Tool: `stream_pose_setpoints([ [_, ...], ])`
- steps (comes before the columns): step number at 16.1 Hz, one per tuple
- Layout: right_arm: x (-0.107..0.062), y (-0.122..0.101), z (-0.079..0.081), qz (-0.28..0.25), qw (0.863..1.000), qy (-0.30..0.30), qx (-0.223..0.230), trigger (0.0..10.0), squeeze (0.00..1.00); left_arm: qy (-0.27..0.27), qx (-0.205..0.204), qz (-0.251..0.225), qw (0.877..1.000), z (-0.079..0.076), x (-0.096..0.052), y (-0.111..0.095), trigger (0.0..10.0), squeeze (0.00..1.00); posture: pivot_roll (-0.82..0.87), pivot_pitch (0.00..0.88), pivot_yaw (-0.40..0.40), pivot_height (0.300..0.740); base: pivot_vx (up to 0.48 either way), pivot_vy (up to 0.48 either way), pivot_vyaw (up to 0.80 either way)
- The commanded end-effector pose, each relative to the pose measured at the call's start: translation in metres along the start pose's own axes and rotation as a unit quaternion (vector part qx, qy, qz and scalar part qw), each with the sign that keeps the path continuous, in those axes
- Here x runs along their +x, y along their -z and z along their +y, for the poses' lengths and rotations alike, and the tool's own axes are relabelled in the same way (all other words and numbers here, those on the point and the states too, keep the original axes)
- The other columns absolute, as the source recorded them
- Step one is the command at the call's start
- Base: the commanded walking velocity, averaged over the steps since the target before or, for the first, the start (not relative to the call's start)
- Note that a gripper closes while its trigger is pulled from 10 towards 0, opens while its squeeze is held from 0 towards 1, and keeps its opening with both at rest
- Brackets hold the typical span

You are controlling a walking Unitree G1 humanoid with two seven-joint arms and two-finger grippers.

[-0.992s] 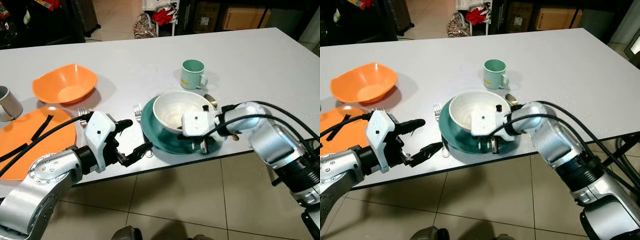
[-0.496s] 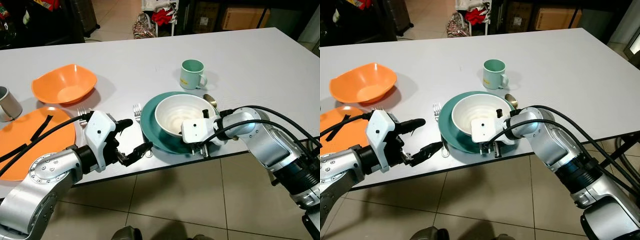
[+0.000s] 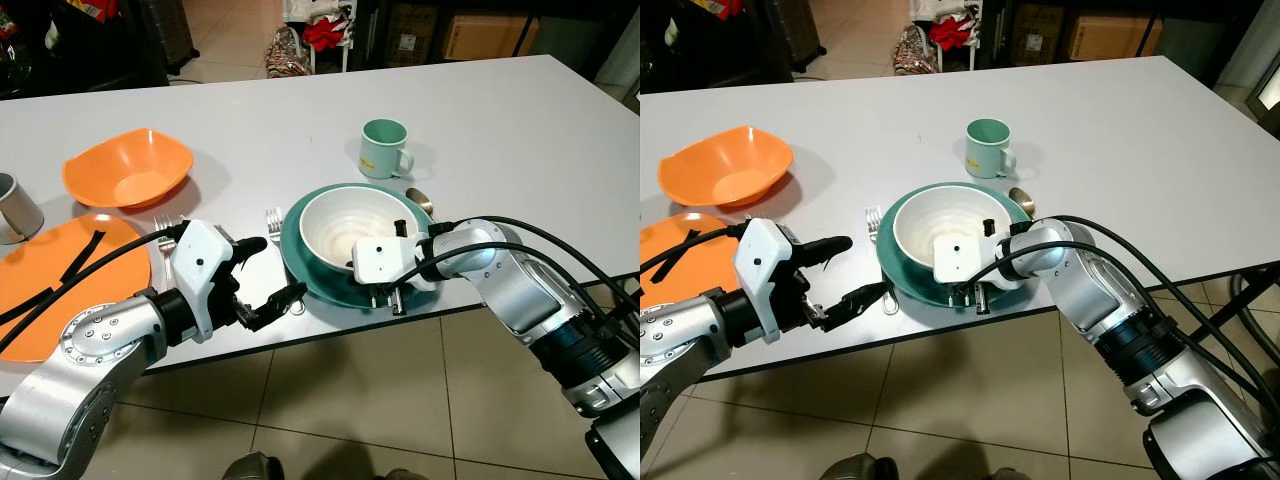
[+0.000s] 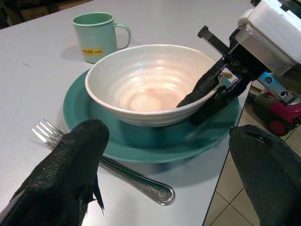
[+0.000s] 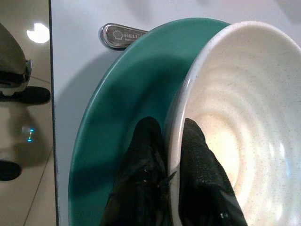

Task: Setting the table

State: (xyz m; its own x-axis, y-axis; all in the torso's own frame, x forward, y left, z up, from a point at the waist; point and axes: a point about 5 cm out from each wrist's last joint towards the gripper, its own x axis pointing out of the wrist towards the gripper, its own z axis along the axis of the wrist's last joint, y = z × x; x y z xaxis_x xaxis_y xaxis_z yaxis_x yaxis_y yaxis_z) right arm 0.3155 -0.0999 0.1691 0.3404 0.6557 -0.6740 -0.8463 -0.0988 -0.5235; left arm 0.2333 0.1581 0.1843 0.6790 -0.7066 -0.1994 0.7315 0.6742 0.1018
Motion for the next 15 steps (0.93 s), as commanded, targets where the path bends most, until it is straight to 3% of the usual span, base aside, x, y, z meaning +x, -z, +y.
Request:
stream_pose_setpoints([
  [1,-0.004,-0.004,-0.007,-0.006,1.000,0.010,-0.007,10.0,0.53,0.001,0.010,0.001,1.000,0.000,0.000,-0.001,10.0,0.00,-0.08,0.093,0.021,0.740,0.000,0.000,0.00],
  [2,-0.005,-0.004,-0.007,-0.007,1.000,0.008,-0.009,10.0,0.71,0.001,0.010,0.000,1.000,0.000,0.000,-0.001,10.0,0.00,-0.08,0.093,0.021,0.740,0.000,0.000,0.00],
  [3,-0.005,-0.004,-0.007,-0.007,1.000,0.005,-0.011,10.0,0.76,0.001,0.010,0.000,1.000,0.000,0.000,-0.001,10.0,0.00,-0.08,0.092,0.021,0.740,0.000,0.000,0.00],
  [4,-0.006,-0.004,-0.007,-0.008,1.000,0.002,-0.013,10.0,0.98,0.001,0.010,-0.001,1.000,0.000,0.001,-0.001,10.0,0.00,-0.08,0.092,0.021,0.740,0.000,0.000,0.00],
  [8,-0.016,-0.010,-0.009,-0.017,1.000,-0.002,-0.012,10.0,1.00,-0.003,0.013,-0.003,1.000,0.003,0.002,-0.002,10.0,0.00,-0.08,0.082,0.021,0.740,0.000,0.000,0.00],
  [9,-0.035,-0.015,-0.013,-0.025,1.000,0.004,-0.014,10.0,1.00,-0.006,0.012,-0.008,1.000,0.005,0.002,-0.004,10.0,0.00,-0.08,0.076,0.025,0.740,0.000,0.000,0.00],
  [11,-0.046,-0.019,-0.015,-0.036,0.999,0.007,-0.007,10.0,1.00,-0.008,0.011,-0.011,1.000,0.006,0.001,-0.004,10.0,0.00,-0.09,0.066,0.032,0.740,0.000,0.000,0.00],
  [12,-0.065,-0.025,-0.018,-0.055,0.998,0.010,0.007,10.0,1.00,-0.012,0.005,-0.022,1.000,0.008,0.001,-0.007,10.0,0.00,-0.09,0.054,0.040,0.740,0.000,0.000,0.00],
  [13,-0.072,-0.027,-0.019,-0.062,0.998,0.011,0.010,10.0,1.00,-0.015,0.001,-0.029,0.999,0.008,0.001,-0.008,10.0,0.00,-0.09,0.049,0.042,0.740,0.000,0.000,0.00],
  [15,-0.108,-0.038,-0.026,-0.116,0.989,0.065,0.065,10.0,1.00,-0.052,-0.010,-0.057,0.997,0.014,0.003,-0.017,10.0,0.00,-0.10,0.041,0.050,0.740,0.000,0.000,0.00],
])
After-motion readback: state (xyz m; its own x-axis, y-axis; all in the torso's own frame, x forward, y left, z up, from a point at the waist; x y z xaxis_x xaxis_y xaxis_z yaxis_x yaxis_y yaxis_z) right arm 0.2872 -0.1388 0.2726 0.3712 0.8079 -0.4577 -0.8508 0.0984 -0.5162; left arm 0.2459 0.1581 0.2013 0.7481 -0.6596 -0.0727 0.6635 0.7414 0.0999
